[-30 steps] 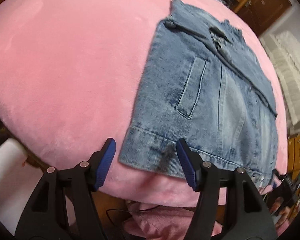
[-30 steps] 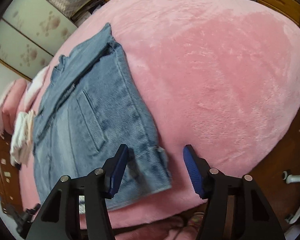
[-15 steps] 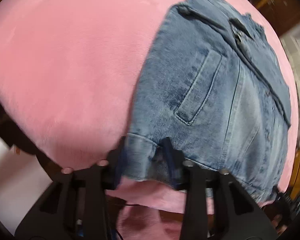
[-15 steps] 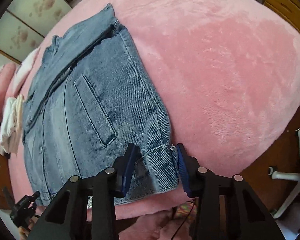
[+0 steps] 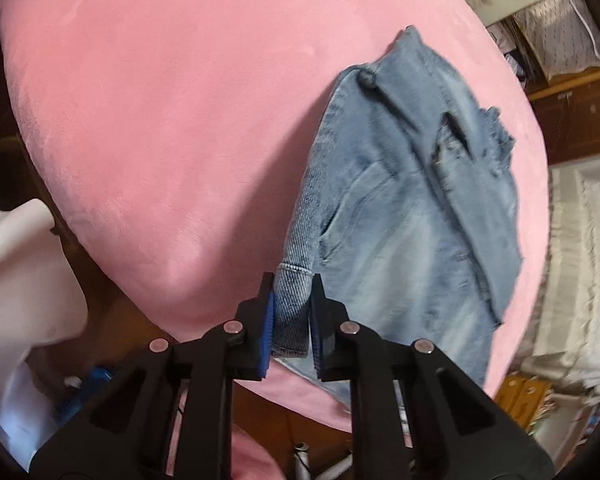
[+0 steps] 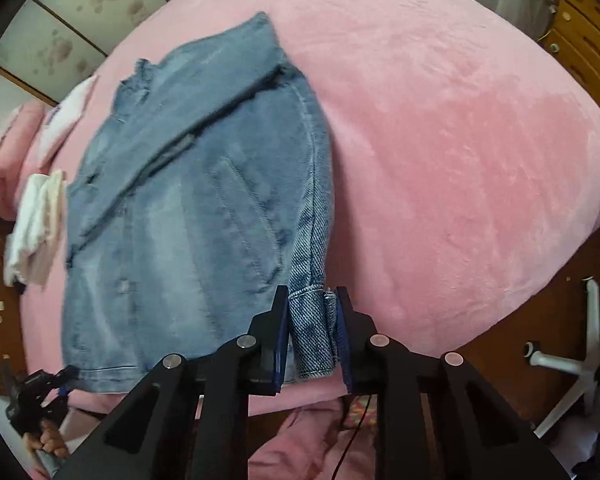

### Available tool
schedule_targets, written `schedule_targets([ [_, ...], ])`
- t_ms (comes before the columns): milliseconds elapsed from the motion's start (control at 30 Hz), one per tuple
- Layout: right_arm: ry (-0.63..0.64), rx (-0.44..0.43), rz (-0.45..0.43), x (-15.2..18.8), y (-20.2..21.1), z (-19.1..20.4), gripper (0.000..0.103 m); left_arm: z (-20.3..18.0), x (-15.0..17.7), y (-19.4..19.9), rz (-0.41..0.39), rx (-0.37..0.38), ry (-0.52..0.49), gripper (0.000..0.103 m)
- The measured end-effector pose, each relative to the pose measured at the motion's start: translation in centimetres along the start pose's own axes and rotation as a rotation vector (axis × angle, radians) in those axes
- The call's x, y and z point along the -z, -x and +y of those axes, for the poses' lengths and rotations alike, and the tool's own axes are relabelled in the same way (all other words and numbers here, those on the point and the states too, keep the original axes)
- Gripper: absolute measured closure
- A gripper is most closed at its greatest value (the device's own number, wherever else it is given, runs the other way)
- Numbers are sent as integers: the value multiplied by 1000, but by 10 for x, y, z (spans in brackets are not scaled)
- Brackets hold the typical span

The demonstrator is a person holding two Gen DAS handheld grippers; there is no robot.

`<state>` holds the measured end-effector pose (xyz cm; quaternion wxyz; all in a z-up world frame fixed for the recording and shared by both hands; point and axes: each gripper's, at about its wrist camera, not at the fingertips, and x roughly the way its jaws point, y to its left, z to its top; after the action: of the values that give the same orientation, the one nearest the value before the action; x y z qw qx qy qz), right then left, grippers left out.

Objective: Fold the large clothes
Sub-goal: 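Lift the hem with both tools and fold it toward the collar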

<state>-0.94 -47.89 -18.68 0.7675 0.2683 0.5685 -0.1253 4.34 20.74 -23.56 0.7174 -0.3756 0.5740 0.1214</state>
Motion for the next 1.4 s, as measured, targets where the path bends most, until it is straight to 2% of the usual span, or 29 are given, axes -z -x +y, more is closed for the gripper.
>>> schedule_targets([
  [200,-46,-141,-29,-31,51,23,83,-43,-16,50,-32,33,-12,92],
  [267,-49,-157,-43,-46,67,34,83,-56,-26,65,-35,36,-11,92],
  [367,-52,-191,-79,-71,92,51,84,-75,-46,90,-27,101,30,92],
  [500,-60,-208,-142,-111,130,71,84,-102,-85,113,-18,148,53,92],
  [667,-161,-224,-162,-172,152,92,84,-134,-145,121,32,188,54,93],
  [733,-193,-228,-180,-193,153,103,84,-149,-171,116,51,199,49,93],
  [833,-236,-214,-202,-221,152,111,84,-169,-202,104,50,150,19,93],
  [933,-279,-222,-217,-251,147,117,84,-187,-227,90,42,137,17,93],
  [1100,-348,-213,-208,-301,120,121,84,-214,-269,50,60,116,63,93],
  [1267,-329,-149,-190,-354,81,131,84,-252,-299,4,54,66,23,93],
  [1400,-345,-130,-169,-390,49,137,84,-272,-323,-38,59,33,42,93],
])
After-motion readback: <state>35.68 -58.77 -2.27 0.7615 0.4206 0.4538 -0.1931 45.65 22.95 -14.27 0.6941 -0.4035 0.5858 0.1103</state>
